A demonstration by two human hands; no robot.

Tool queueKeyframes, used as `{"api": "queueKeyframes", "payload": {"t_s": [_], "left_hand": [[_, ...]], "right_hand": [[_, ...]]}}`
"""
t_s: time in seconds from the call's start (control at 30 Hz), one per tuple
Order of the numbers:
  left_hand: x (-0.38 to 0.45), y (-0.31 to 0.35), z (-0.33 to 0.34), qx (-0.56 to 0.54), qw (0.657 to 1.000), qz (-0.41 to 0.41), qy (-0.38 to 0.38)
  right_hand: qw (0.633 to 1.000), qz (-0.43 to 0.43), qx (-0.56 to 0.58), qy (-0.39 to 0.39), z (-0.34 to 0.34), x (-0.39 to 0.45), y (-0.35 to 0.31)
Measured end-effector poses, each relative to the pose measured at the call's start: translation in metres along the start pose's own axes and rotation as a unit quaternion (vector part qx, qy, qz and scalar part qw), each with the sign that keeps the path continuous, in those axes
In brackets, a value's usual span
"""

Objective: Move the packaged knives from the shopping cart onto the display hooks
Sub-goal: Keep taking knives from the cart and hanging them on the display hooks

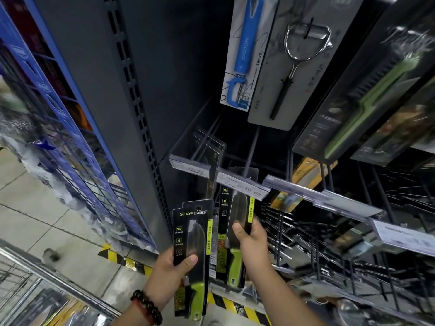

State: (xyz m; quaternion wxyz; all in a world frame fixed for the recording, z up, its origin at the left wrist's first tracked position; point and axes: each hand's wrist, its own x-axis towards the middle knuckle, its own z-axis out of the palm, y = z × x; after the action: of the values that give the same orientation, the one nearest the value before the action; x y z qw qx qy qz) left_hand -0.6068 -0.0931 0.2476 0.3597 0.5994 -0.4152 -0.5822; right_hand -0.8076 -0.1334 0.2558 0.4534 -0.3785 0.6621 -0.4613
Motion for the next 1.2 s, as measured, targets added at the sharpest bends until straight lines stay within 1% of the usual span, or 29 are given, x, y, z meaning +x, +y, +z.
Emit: {"api": "queueKeyframes", "payload": {"t_s": [0.23,0.33,0.47,0.6,0.73,0.87,0.97,1.07,1.13,1.2], "left_hand": [[-0.002,0.002,0.001,-0.003,1.000,0.003,0.000],[0.000,-0.001,0.000,0.008,1.000,0.001,-0.007],[0.002,-0.001,0.004,0.043,0.999,0.013,-0.022],[0.006,-0.002,0.009,0.060,0.997,0.023,-0.041],[0.008,0.005,0.017,0.066,0.996,0.039,-0.050],[0.012,0.010,0.024,0.074,0.995,0.042,-0.058],[0.016,0.011,0.027,0.071,0.994,0.051,-0.070],[0.019,0.013,0.029,0.067,0.993,0.053,-0.085],[0.021,0.012,0.031,0.066,0.992,0.052,-0.092],[0.022,0.011,0.033,0.062,0.991,0.054,-0.102]], "right_hand": [[1.000,0.010,0.019,-0.004,0.003,0.029,-0.013],[1.000,0.009,0.025,0.002,0.006,0.047,-0.021],[0.998,0.032,0.059,0.018,0.006,0.072,-0.035],[0.997,0.065,0.022,0.029,0.005,0.095,-0.038],[0.992,0.119,0.036,0.026,-0.004,0.100,-0.043],[0.992,0.112,0.000,0.050,-0.011,0.104,-0.045],[0.998,0.048,-0.036,0.034,-0.022,0.099,-0.031],[1.000,0.016,-0.007,0.016,-0.036,0.061,-0.018],[0.999,0.021,0.028,-0.029,-0.039,0.029,-0.014],[0.994,-0.002,0.045,-0.098,-0.036,-0.004,-0.021]]}}
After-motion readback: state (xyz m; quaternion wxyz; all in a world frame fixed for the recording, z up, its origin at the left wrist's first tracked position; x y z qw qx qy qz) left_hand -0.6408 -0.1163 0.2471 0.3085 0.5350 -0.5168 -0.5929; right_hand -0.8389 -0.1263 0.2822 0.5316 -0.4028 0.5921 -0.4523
